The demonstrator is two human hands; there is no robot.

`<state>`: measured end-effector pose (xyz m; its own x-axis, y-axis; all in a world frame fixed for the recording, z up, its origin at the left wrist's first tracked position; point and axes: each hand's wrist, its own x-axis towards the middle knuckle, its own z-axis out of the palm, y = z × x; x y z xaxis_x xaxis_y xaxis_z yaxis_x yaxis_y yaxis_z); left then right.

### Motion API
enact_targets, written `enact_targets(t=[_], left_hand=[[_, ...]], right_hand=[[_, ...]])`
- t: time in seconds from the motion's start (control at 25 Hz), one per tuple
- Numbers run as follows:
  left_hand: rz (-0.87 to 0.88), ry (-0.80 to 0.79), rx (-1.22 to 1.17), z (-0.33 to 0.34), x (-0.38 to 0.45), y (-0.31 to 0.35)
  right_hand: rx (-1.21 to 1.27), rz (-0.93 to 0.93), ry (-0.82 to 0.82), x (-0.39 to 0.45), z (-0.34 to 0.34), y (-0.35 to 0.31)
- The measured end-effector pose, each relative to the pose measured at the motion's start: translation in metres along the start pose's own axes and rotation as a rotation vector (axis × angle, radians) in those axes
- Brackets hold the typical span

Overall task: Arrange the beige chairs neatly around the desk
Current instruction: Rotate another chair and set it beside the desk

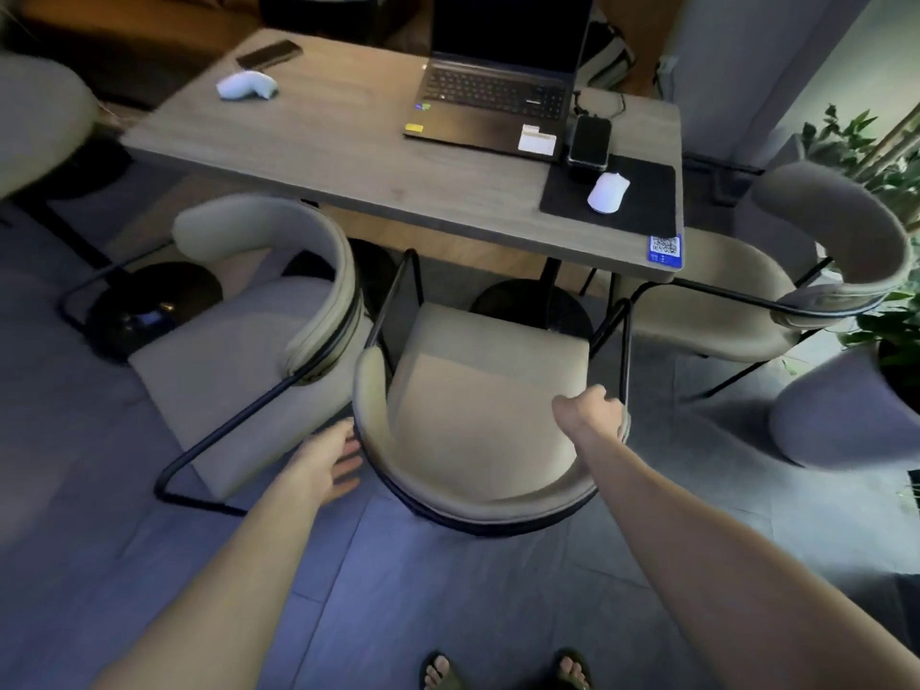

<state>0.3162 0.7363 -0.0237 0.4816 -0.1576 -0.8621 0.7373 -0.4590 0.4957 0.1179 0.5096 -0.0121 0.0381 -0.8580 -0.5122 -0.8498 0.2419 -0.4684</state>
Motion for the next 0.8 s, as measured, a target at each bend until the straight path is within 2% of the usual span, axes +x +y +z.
enact_targets(t=[0.08,0.16,0.28,0.48,0.64,0.8], left_hand=[[0.049,-0.038,-0.067,-0.021,-0.023,0.014],[0.07,0.001,-0.173,-0.05,-0.038,0.022],[0.026,0.046,-0.324,-0.072,-0.039,0.018],[-0.119,-0.004,-0.589,-0.067,-0.001,0.015],[-0.192,-0.011,-0.791,-0.056,0.028,0.045],[-0.242,0.022,-0.869,-0.053,0.055,0.081]], right_hand=[[0.005,-0.13,-0.098,-0.018,0.009,-0.031],[-0.014,-0.24,-0.218,-0.04,0.026,-0.06],[-0.011,-0.298,-0.335,-0.051,0.048,-0.09],[0.05,-0.337,-0.404,-0.038,0.083,-0.15],[0.063,-0.319,-0.546,-0.025,0.114,-0.195],[0.031,-0.305,-0.575,-0.007,0.147,-0.232]])
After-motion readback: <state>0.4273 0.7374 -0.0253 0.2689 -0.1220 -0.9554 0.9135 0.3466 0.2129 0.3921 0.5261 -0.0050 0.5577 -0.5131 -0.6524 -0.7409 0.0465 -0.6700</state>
